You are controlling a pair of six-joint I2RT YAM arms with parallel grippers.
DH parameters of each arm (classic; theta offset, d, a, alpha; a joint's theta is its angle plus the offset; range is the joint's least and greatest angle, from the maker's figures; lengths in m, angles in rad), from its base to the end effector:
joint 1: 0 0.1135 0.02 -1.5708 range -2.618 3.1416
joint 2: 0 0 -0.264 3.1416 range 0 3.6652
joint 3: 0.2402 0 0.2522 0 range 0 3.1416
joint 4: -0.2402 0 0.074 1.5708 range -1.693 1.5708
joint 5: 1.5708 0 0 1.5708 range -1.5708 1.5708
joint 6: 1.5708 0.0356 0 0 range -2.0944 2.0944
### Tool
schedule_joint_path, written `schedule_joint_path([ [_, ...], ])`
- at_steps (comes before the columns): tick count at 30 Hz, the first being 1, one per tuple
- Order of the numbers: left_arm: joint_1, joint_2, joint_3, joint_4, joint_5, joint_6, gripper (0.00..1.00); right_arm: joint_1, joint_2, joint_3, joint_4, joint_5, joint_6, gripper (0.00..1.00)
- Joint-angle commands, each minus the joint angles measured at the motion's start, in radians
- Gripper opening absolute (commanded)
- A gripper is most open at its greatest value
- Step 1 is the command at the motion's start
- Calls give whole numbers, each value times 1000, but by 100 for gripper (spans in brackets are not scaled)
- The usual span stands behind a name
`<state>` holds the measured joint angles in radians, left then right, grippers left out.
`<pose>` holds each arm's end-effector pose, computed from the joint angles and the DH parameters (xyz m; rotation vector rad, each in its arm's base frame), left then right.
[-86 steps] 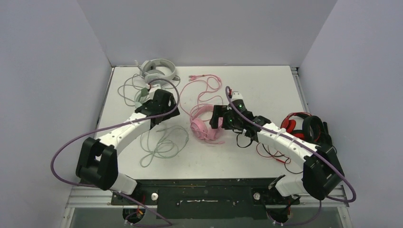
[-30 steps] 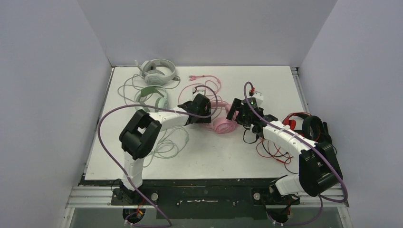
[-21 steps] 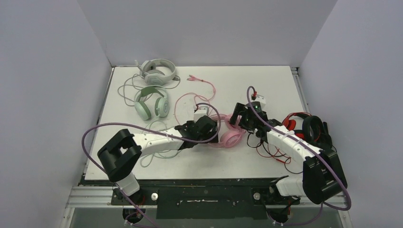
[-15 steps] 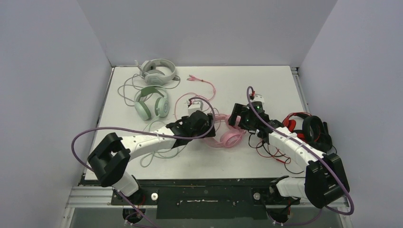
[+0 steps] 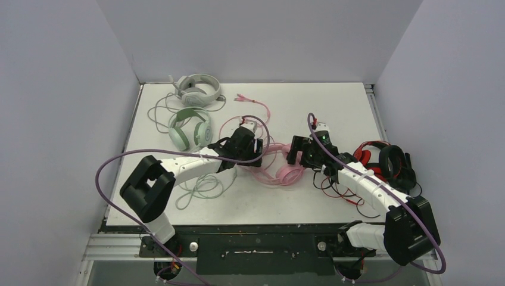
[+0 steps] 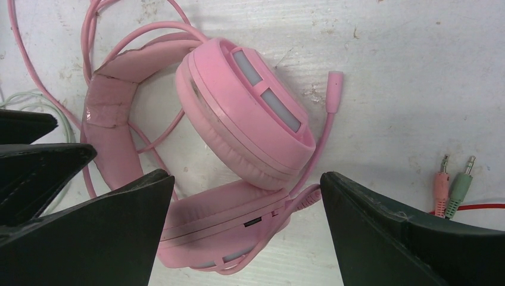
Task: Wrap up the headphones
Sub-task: Pick up the headphones from the center of the board.
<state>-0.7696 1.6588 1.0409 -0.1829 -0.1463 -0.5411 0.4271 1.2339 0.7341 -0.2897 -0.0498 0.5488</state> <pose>0.2576 -0.2424 0.2051 0.2035 2.4003 -0.4548 0.2301 0.1067 0.2201 0.1226 2.4201 0.5211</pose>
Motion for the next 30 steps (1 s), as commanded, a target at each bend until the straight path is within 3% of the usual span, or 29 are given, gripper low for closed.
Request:
schedule_joint_path([
  [1, 2, 56, 70, 8, 48, 45, 66, 11, -27, -8, 3, 12, -6, 99],
  [6, 3, 142, 111, 1, 16, 22, 65, 12, -30, -20, 12, 19, -6, 99],
  [9, 3, 188, 146, 5, 17, 19, 52, 14, -36, -21, 19, 23, -6, 99],
  [12, 4, 230, 180, 6, 22, 14, 48, 15, -39, -22, 19, 32, -6, 99],
  [15, 4, 257, 223, -35, -14, 21, 27, 16, -43, -19, 15, 34, -7, 99],
  [17, -6, 238, 242, -75, -75, 30, 22, 17, -60, -14, 10, 25, -12, 98],
  [21, -66, 126, 207, -85, -195, 76, 22, 43, -135, -7, 48, -54, -80, 98],
  [30, -135, -29, 163, -181, -337, 31, 21, 97, -106, 68, -18, 42, -139, 98],
])
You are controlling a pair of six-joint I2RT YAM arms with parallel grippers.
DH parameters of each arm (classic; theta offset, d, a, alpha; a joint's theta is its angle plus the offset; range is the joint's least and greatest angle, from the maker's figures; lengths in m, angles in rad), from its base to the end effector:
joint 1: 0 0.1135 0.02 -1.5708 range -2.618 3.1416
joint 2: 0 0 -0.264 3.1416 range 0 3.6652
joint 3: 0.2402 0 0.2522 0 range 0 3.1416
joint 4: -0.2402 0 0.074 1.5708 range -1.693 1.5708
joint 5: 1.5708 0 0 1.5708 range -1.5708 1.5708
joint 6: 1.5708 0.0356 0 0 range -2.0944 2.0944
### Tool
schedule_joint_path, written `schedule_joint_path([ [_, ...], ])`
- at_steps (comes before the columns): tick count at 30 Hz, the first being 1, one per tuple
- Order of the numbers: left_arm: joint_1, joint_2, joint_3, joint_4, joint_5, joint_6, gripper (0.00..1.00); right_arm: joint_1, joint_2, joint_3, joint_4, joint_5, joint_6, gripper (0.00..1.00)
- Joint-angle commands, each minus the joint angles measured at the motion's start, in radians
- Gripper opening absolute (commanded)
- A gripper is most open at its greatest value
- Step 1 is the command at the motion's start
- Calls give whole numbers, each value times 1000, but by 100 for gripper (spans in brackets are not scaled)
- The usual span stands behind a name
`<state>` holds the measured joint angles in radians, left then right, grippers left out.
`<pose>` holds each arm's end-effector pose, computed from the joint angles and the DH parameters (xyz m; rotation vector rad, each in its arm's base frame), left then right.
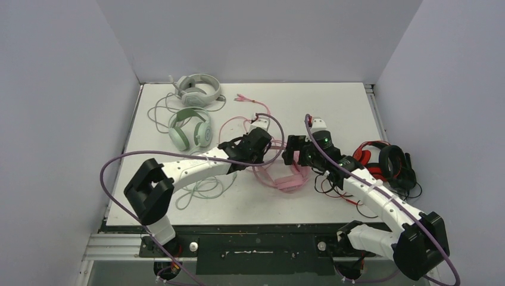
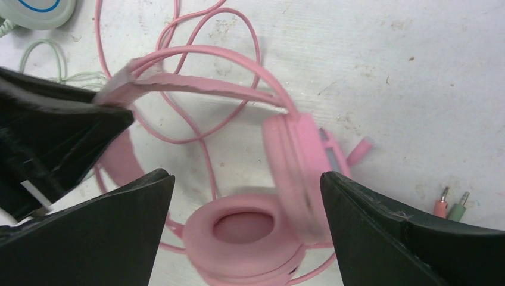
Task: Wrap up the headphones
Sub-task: Pick up the headphones from the center of the board.
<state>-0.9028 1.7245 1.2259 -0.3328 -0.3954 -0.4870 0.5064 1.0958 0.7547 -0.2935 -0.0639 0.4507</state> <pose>0.2438 -0.2869 0.2310 0.3032 2.3115 -0.2191 0.2074 0.1176 0.2579 -0.0999 2.2681 0.5929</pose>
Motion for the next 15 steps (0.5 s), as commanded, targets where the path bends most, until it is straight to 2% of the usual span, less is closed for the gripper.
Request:
schedule_joint_path([
  [1, -5, -110, -31, -30, -92, -26, 21, 25, 34, 44, -15, 87, -44, 98],
  [5, -10, -166, -60, -28, -99, -29, 21, 35, 41, 27, -1, 131, -55, 99],
  [12, -9, -213, -91, -31, -98, -28, 21, 70, 97, -15, 72, 12, -83, 97],
  [15, -10, -232, -117, -8, -76, -31, 21, 70, 147, -35, 106, 32, -74, 92],
])
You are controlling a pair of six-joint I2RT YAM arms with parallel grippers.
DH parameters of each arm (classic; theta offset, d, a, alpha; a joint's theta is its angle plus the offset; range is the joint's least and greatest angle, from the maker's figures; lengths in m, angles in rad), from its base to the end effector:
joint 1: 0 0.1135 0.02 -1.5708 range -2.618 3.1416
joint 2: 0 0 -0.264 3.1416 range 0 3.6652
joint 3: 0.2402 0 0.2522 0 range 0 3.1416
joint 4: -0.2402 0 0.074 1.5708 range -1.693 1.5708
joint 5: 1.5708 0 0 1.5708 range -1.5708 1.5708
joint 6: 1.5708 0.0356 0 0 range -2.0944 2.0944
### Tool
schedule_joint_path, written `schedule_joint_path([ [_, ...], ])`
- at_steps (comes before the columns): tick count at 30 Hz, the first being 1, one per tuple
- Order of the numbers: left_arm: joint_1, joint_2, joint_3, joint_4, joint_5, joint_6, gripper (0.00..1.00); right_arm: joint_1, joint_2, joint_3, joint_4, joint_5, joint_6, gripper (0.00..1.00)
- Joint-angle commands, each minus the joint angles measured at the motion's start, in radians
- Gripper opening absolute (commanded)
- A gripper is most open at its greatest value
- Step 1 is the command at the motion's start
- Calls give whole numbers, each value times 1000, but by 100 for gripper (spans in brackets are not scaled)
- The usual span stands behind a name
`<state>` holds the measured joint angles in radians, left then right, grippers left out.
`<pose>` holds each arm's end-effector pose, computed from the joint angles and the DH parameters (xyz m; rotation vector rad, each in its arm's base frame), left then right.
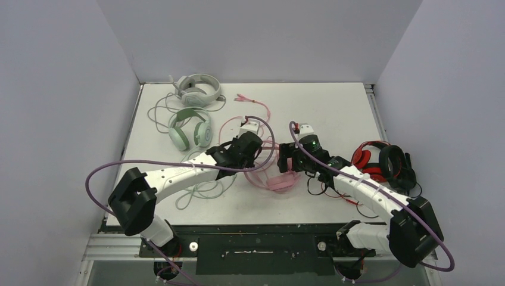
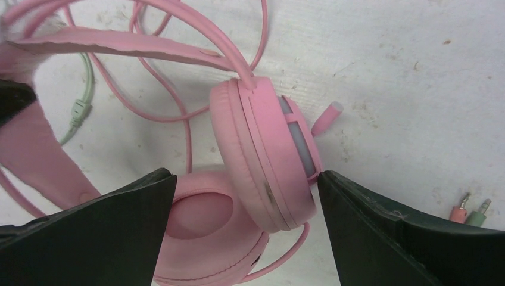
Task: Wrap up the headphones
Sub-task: Pick up the headphones from the center of the board.
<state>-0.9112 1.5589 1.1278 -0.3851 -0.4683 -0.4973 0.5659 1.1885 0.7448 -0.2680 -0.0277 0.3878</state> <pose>0.2192 -0.2564 0.2526 0.2569 2.2698 -0.1701 0.2118 0.1357 0.2359 -0.2228 2.3282 0.5205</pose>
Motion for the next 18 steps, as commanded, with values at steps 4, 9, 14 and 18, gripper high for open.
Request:
schedule_joint_path([
  [4, 0, -86, -42, 58, 15, -20, 21, 13, 80, -42, 128, 0, -9, 73],
  [9, 1, -102, -60, 58, 39, -12, 22, 18, 51, -80, 190, -34, -39, 45],
  [14, 12, -137, -89, 56, 48, -12, 41, 19, 4, -111, 216, -44, -67, 33],
  [18, 60, -149, -108, 45, 60, -16, 66, 20, -20, -116, 211, -49, -81, 34],
])
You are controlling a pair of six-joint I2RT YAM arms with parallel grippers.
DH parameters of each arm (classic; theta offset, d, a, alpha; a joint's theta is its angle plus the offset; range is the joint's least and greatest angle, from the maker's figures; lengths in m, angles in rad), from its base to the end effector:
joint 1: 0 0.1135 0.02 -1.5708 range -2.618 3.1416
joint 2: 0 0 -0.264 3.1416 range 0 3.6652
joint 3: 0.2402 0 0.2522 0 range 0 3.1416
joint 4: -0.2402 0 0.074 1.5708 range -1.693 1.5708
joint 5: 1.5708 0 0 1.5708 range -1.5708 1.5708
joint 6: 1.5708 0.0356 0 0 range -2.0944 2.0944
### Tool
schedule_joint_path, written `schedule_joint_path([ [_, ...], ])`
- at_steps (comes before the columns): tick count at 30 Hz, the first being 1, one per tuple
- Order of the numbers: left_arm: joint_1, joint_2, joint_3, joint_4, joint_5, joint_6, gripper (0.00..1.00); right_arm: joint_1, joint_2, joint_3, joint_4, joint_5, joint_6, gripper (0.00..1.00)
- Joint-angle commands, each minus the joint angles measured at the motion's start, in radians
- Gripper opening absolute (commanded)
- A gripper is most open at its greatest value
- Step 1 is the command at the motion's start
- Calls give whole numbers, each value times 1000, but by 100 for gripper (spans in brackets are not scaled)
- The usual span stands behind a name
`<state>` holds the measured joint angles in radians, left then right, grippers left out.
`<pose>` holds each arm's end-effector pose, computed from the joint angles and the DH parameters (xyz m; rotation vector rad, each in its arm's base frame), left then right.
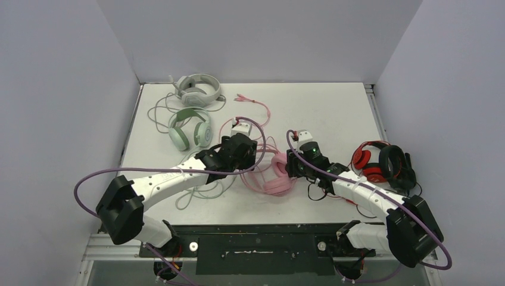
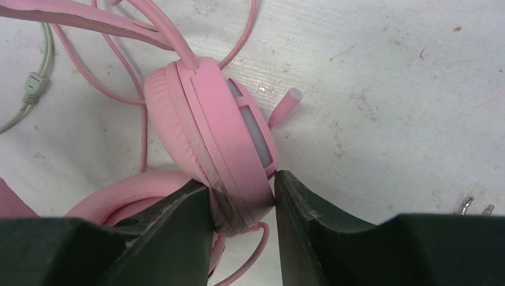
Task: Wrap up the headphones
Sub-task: Pick up the headphones from the center of the board.
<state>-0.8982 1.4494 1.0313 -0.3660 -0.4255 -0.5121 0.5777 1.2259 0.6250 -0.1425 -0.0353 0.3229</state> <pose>0.2056 -0.2346 0.2558 0.2360 2.2684 -0.2373 0.2066 0.1361 0.1988 -0.3188 2.3444 0.4897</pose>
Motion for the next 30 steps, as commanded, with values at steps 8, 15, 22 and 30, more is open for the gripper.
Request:
schedule_joint_path([
  [8, 23, 7, 62, -40, -37, 102, 81, 8, -48, 11, 79, -61, -17, 35],
  [15, -14, 116, 201, -195, -188, 138, 80, 13, -35, 17, 81, -58, -15, 36],
  [22, -35, 175, 266, -273, -242, 127, 68, 17, -31, 23, 86, -63, -14, 36],
  [30, -47, 239, 327, -358, -285, 117, 52, 17, -29, 33, 89, -65, -3, 37],
])
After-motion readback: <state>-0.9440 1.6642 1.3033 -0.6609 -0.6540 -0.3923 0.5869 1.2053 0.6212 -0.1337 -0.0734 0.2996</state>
